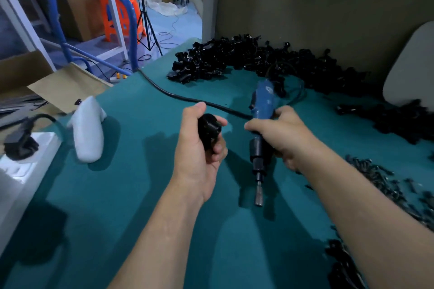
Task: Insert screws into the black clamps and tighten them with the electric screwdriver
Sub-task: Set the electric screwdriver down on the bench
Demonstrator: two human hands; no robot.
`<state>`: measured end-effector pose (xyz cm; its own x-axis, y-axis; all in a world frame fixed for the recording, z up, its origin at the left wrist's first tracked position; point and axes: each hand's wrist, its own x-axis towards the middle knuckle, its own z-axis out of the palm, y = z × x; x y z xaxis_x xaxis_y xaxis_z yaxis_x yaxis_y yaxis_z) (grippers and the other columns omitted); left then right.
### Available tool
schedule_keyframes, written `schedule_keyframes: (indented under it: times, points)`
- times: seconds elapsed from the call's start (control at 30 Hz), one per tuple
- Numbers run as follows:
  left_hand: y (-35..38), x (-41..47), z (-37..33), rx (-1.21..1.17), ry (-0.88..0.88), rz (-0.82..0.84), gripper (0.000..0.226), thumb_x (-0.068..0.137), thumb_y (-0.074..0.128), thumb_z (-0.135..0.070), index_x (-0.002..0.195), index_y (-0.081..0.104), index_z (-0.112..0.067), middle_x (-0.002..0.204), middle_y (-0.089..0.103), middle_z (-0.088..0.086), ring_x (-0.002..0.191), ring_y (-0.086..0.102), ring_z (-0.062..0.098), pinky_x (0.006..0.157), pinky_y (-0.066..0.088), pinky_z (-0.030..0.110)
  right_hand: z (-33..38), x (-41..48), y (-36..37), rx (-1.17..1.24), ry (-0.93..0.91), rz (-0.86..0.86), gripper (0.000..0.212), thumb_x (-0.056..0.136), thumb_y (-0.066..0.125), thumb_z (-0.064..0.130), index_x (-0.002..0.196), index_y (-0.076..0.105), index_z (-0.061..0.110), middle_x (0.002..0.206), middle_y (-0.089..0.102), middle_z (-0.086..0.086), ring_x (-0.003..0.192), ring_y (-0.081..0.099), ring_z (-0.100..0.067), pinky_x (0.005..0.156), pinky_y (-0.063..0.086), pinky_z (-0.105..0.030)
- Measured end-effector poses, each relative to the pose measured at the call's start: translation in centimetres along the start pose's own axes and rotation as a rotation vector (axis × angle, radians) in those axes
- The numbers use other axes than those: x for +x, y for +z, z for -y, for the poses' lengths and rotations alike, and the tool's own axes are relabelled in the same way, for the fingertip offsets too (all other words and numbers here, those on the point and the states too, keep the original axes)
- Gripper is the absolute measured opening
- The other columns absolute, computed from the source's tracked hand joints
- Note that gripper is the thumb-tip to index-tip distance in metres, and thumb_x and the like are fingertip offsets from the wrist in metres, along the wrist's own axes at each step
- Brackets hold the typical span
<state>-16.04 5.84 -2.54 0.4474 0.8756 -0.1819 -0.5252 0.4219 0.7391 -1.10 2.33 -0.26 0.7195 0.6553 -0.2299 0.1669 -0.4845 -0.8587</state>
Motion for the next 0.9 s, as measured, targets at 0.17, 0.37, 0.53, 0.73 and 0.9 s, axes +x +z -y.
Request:
schedule_keyframes:
  times: [0.17,0.37,0.53,0.73,0.9]
  points:
    - [-0.3,0.1,-0.1,-0.026,-0.005,0.023,0.041,0.083,0.060,-0.053,0.059,0.069,-0.021,0.057,0.043,-0.003,0.044,0.032,0.010,0.039,0.023,0.021,0.4,-0.8,2.4,-0.191,-0.035,-0.066,0.046,0.070,0.075,0.038,0.106,0.054,0.016,0.096,0.065,-0.004,0.078,0.060,-0.019,0.055,0.040,-0.030]
    - [-0.5,0.2,-0.3,-0.055,-0.003,0.001,0.047,0.092,0.058,-0.054,0.059,0.069,-0.022,0.058,0.045,-0.005,0.045,0.035,0.009,0.040,0.022,0.020,0.8,-1.8,3.4,-0.356,-0.088,-0.130,0.051,0.078,0.072,0.036,0.117,0.046,0.017,0.115,0.057,-0.009,0.088,0.055,-0.027,0.056,0.035,-0.031]
    - [-0.4,0.3,-0.2,0.012,0.032,-0.042,0.054,0.094,0.058,-0.057,0.055,0.071,-0.023,0.058,0.053,-0.006,0.045,0.044,0.008,0.040,0.032,0.018,1.2,-2.2,4.0,-0.522,-0.104,-0.158,0.059,0.080,0.072,0.040,0.124,0.039,0.018,0.116,0.053,-0.009,0.094,0.055,-0.030,0.072,0.042,-0.037]
    - [-0.1,0.0,0.0,0.157,0.186,-0.041,0.041,0.093,0.064,-0.061,0.070,0.052,-0.029,0.061,0.050,-0.003,0.044,0.034,0.012,0.038,0.025,0.020,1.3,-3.3,2.4,-0.441,-0.138,-0.201,0.063,0.087,0.062,0.058,0.137,0.044,0.023,0.128,0.049,-0.004,0.115,0.055,-0.024,0.083,0.038,-0.034]
    - [1.7,-1.4,0.2,0.253,0.288,0.143,0.038,0.087,0.060,-0.061,0.086,0.054,-0.024,0.068,0.057,-0.004,0.058,0.051,0.011,0.048,0.041,0.022,1.6,-8.9,1.9,0.471,-0.329,-0.001,0.024,0.094,0.055,0.045,0.096,0.075,0.030,0.093,0.074,0.013,0.084,0.066,0.003,0.076,0.055,-0.028]
